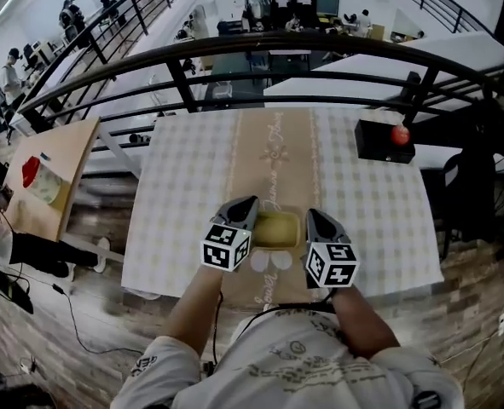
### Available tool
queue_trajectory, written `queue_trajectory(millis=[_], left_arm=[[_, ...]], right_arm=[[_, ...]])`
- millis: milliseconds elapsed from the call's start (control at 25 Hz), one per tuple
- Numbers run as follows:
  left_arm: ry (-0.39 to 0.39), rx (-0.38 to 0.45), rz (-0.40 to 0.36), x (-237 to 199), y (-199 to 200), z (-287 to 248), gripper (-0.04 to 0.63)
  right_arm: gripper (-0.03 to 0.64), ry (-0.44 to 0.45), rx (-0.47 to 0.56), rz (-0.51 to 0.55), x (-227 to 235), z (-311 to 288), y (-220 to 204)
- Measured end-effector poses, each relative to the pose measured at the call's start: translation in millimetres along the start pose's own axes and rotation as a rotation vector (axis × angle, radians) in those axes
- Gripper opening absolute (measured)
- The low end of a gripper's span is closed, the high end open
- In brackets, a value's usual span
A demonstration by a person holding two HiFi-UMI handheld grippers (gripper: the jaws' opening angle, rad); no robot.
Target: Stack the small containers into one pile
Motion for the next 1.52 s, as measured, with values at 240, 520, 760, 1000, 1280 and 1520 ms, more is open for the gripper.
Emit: queue_trajectory(millis=[240, 520, 760, 1000, 1280, 1520], left_arm=[[0.228, 0.107, 0.018, -10.8, 24.7, 62.0, 0.008], [0.327, 0.15, -0.072, 3.9, 39.8, 91.3, 0.008], [0.314, 0.146, -0.046, 11.6, 36.1, 90.5, 0.008], [0.293, 0.148, -0.072, 26.4, 37.4, 87.2, 0.008], [0.276, 0.143, -0.053, 35.1, 34.4, 87.5, 0.008], [0.257, 0.151, -0.051, 43.4, 34.6, 88.9, 0.008]], right_arm=[[0.0, 0.075, 0.034, 0.108, -39.4, -5.9, 3.3], [0.0, 0.138, 0.11, 0.179, -65.3, 6.5, 12.8], [0.0, 0.13, 0.094, 0.164, -61.7, 10.1, 2.4], [0.0, 0.117, 0.119, 0.177, -56.2, 21.5, 5.2], [0.0, 0.095, 0.105, 0.152, -48.5, 25.9, 3.1], [0.0, 0.084, 0.1, 0.134, -46.1, 29.9, 1.7]])
Point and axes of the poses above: the fingertips, and each gripper's own axes: z backward along the fingers, x to its right, y out of its top, the point moved 3 cm from there along z, backward along the fingers, and after that the axes turned 12 degrees about -z, right-handed, at the moved point
